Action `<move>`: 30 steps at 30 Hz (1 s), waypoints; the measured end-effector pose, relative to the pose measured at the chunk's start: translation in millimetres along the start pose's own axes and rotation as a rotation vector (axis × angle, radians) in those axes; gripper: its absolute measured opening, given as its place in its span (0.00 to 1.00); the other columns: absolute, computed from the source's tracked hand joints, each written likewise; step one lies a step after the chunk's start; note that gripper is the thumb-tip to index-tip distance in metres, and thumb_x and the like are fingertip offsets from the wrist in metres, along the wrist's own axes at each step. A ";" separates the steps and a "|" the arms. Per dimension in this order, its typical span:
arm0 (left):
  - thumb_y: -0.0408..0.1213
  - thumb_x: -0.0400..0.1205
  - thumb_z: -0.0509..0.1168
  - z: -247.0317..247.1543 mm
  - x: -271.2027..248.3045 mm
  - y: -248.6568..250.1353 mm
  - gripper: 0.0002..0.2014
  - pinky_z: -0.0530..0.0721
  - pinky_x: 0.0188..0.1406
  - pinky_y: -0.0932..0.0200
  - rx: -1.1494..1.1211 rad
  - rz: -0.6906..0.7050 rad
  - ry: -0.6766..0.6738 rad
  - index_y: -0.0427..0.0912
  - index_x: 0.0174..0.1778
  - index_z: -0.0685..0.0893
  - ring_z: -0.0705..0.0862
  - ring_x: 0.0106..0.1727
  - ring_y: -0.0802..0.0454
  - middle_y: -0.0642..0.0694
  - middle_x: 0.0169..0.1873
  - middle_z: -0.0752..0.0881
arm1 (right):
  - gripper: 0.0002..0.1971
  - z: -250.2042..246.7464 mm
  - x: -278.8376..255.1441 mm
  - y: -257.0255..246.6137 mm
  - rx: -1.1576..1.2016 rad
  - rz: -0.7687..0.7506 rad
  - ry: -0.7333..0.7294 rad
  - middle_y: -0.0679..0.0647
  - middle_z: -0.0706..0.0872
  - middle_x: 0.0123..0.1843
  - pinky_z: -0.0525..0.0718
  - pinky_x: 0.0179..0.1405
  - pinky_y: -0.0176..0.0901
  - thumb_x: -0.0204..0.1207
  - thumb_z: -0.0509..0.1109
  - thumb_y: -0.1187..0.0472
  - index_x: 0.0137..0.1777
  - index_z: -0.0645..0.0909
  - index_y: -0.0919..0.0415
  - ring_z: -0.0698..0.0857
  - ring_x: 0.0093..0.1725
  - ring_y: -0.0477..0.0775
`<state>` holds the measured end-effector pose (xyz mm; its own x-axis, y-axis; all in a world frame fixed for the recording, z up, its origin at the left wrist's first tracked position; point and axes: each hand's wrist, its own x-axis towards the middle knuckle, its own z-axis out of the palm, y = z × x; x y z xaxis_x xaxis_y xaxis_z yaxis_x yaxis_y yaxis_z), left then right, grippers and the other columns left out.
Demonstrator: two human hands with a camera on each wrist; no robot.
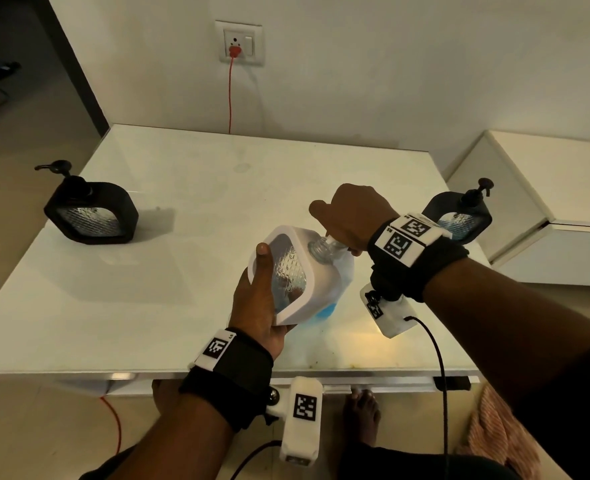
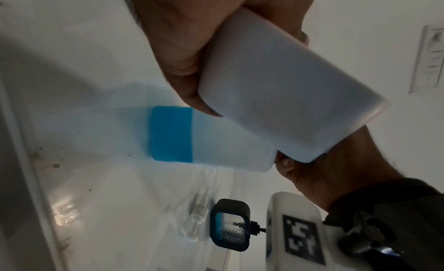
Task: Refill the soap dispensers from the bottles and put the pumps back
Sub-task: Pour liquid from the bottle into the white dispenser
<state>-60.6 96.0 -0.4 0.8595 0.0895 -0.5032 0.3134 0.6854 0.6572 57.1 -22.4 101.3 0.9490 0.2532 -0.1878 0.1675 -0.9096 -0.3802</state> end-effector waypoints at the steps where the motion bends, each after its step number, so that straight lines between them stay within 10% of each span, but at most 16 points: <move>1: 0.66 0.77 0.63 0.3 -0.8 0.6 0.32 0.93 0.40 0.46 0.000 0.006 0.007 0.57 0.76 0.82 0.88 0.68 0.35 0.40 0.68 0.89 | 0.25 -1.1 -0.3 -1.7 0.018 0.005 -0.017 0.53 0.79 0.18 0.83 0.38 0.44 0.82 0.59 0.44 0.28 0.73 0.62 0.82 0.25 0.58; 9: 0.65 0.74 0.65 -0.2 -0.8 2.2 0.36 0.93 0.38 0.46 -0.018 0.012 0.016 0.54 0.77 0.81 0.90 0.63 0.37 0.39 0.67 0.89 | 0.26 -5.9 -1.2 -9.6 -0.014 0.024 -0.063 0.49 0.76 0.11 0.84 0.40 0.45 0.81 0.59 0.45 0.27 0.74 0.62 0.82 0.24 0.58; 14: 0.66 0.75 0.64 0.3 -1.5 0.0 0.35 0.93 0.39 0.45 -0.022 0.010 0.009 0.56 0.77 0.81 0.90 0.65 0.36 0.40 0.67 0.90 | 0.22 -1.5 -0.7 -7.3 -0.040 0.022 0.016 0.54 0.79 0.23 0.86 0.49 0.51 0.82 0.60 0.48 0.29 0.72 0.61 0.80 0.29 0.58; 22: 0.66 0.77 0.64 0.8 -2.6 -1.3 0.34 0.94 0.44 0.44 -0.015 0.019 0.026 0.54 0.77 0.82 0.89 0.67 0.35 0.39 0.68 0.89 | 0.36 -10.8 -1.3 -6.9 0.055 0.073 -0.137 0.49 0.80 0.14 0.89 0.41 0.47 0.84 0.54 0.31 0.35 0.82 0.63 0.83 0.19 0.55; 30: 0.63 0.86 0.60 1.2 -1.6 -2.2 0.22 0.94 0.43 0.44 -0.005 0.018 0.035 0.58 0.70 0.85 0.91 0.64 0.37 0.42 0.64 0.91 | 0.25 -2.7 0.0 -6.6 -0.081 0.011 -0.020 0.55 0.83 0.25 0.86 0.39 0.44 0.83 0.59 0.43 0.33 0.77 0.61 0.88 0.27 0.59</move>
<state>-62.2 93.5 -0.4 0.8500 0.1271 -0.5112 0.2961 0.6872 0.6634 56.7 -17.3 106.3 0.9456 0.2487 -0.2096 0.1788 -0.9358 -0.3039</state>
